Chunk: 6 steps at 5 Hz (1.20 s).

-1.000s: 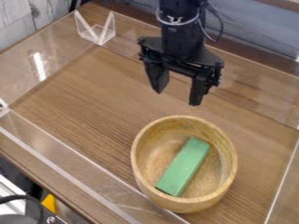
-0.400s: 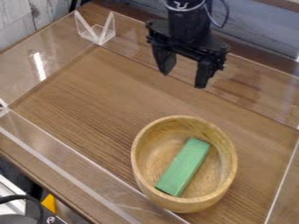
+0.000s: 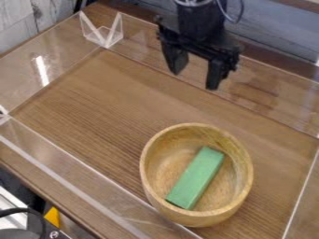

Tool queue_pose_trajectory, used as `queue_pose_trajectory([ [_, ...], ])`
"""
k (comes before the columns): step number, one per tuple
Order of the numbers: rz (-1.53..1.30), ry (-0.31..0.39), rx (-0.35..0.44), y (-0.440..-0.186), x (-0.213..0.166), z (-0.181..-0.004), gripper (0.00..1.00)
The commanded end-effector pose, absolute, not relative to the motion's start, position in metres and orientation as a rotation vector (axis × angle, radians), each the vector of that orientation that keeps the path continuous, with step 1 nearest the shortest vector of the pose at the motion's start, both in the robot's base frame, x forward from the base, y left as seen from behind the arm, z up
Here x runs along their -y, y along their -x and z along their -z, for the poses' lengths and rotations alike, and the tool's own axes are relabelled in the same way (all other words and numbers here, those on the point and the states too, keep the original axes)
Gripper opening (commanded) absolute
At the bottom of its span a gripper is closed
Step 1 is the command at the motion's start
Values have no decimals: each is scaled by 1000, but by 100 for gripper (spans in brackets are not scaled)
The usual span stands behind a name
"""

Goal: Put the green block in the brown bowl

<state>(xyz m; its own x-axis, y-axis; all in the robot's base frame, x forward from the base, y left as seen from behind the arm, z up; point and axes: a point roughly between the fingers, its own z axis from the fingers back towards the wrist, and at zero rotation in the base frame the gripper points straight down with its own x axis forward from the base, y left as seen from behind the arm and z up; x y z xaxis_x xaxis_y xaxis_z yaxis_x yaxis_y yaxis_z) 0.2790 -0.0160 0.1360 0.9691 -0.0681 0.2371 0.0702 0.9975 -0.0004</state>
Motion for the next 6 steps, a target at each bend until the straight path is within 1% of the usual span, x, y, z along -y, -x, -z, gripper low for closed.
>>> queue_pose_trajectory([
  [1, 54, -11, 336, -312, 0, -149, 100],
  [2, 29, -32, 367, -335, -14, -144, 100],
  [4, 35, -47, 383, -367, -48, -128, 100],
  [5, 83, -45, 368, -367, -47, -115, 0],
  [6, 140, -33, 346, -364, -40, -101, 0],
])
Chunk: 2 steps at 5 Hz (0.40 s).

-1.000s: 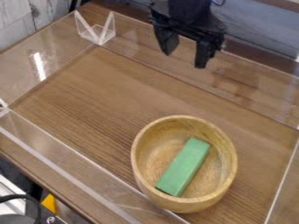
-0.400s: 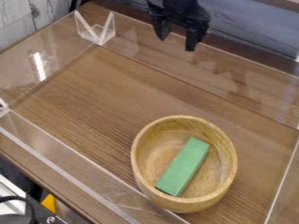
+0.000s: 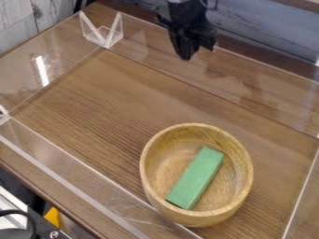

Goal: Put the green block in the brown bowl

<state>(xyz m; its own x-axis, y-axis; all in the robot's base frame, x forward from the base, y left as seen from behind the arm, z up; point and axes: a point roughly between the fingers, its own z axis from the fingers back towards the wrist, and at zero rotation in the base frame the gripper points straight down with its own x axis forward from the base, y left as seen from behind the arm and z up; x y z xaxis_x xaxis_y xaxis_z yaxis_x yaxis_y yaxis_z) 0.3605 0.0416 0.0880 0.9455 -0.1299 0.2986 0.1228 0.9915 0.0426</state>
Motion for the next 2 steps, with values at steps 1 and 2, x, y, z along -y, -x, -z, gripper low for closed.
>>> queue_pose_trajectory([
  [1, 112, -42, 325, -365, -42, -92, 0],
  [2, 85, -48, 309, -368, -46, -86, 0],
])
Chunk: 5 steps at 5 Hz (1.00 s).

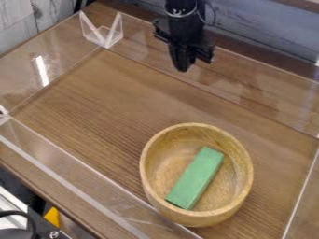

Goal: Put the green block in the brown bowl

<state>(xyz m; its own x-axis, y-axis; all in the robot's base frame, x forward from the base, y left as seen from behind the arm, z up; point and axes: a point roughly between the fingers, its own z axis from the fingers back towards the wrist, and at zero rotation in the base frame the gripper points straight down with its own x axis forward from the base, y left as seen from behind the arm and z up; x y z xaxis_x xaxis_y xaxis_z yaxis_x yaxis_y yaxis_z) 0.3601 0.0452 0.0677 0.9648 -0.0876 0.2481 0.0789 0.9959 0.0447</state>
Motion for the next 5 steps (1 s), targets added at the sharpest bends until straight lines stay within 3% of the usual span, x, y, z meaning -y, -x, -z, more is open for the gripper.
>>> queue_pose_trajectory([
  [1, 99, -50, 299, -376, -55, -79, 0],
  [2, 112, -52, 289, -376, -64, -72, 0],
  [3, 107, -55, 288, -372, -64, -69, 100],
  [5, 65, -68, 300, -364, -60, -94, 100],
])
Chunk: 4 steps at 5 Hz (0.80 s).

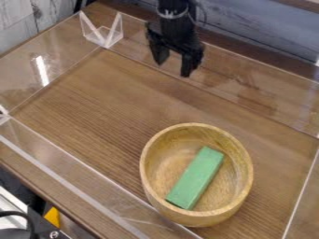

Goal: Put the green block in the brown bowl

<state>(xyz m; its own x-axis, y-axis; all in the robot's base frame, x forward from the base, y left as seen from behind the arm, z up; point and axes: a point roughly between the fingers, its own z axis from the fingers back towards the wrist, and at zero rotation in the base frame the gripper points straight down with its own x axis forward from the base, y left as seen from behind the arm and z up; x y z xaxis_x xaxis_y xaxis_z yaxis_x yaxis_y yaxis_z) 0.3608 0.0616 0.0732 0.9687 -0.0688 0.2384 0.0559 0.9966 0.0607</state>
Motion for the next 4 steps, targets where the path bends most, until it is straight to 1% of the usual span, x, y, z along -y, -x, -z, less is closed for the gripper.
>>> queue_pose_trajectory([
  [1, 104, -54, 290, -355, -67, -115, 100],
  [2, 136, -51, 266, -344, -76, -129, 100],
  [3, 111, -54, 260, -337, -97, -146, 100],
  [4, 87, -34, 231, -326, -120, -154, 100],
])
